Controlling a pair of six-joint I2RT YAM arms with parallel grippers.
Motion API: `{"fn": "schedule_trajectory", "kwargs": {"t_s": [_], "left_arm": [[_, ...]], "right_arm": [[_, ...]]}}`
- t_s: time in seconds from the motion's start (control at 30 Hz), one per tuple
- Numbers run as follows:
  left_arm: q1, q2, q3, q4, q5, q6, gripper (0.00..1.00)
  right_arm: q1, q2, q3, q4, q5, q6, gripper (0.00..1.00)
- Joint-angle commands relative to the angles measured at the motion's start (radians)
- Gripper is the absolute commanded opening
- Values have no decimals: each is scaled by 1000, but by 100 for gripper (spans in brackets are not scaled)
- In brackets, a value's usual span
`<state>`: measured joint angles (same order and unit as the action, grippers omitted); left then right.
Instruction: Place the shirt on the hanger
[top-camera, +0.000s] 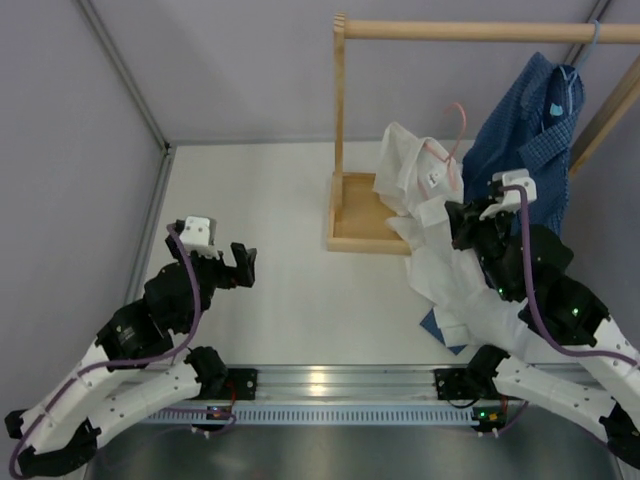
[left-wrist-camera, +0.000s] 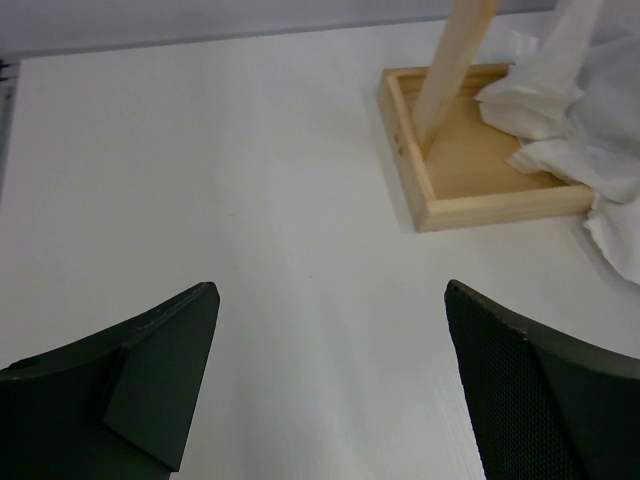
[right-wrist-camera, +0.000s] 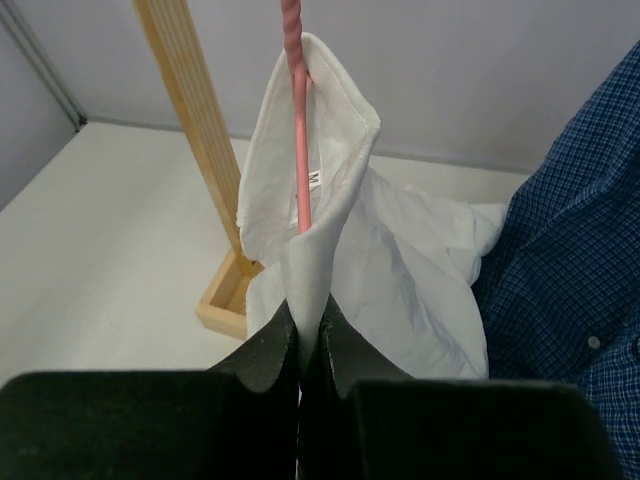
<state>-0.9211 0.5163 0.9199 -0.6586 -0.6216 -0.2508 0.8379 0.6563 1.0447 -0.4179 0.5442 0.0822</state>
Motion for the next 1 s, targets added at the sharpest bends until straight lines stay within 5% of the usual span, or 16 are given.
{"fn": "schedule_trajectory", "kwargs": {"t_s": [0.0, 0.13, 0.17, 0.23, 0.37, 0.63, 0.97], "left_arm": [[83, 56, 20, 19, -131, -30, 98], [269, 180, 27, 8, -59, -54, 98], [401, 204, 30, 11, -2, -57, 98], [542, 255, 24, 37, 183, -61, 98], [801, 229, -18, 82, 298, -62, 98], [821, 214, -46, 91, 339, -51, 98], [821, 220, -52, 91, 369, -51, 98]], "right_arm": [[17, 83, 184, 62, 106, 76, 0], [-3, 190, 303, -1, 146, 79, 0], [-17, 216, 337, -22, 134, 89, 0], [-77, 303, 446, -70, 94, 114, 0], [-198, 431, 601, -169, -110, 145, 0], [-350, 572, 755, -206, -257, 139, 0], [-356, 620, 799, -216, -231, 111, 0]]}}
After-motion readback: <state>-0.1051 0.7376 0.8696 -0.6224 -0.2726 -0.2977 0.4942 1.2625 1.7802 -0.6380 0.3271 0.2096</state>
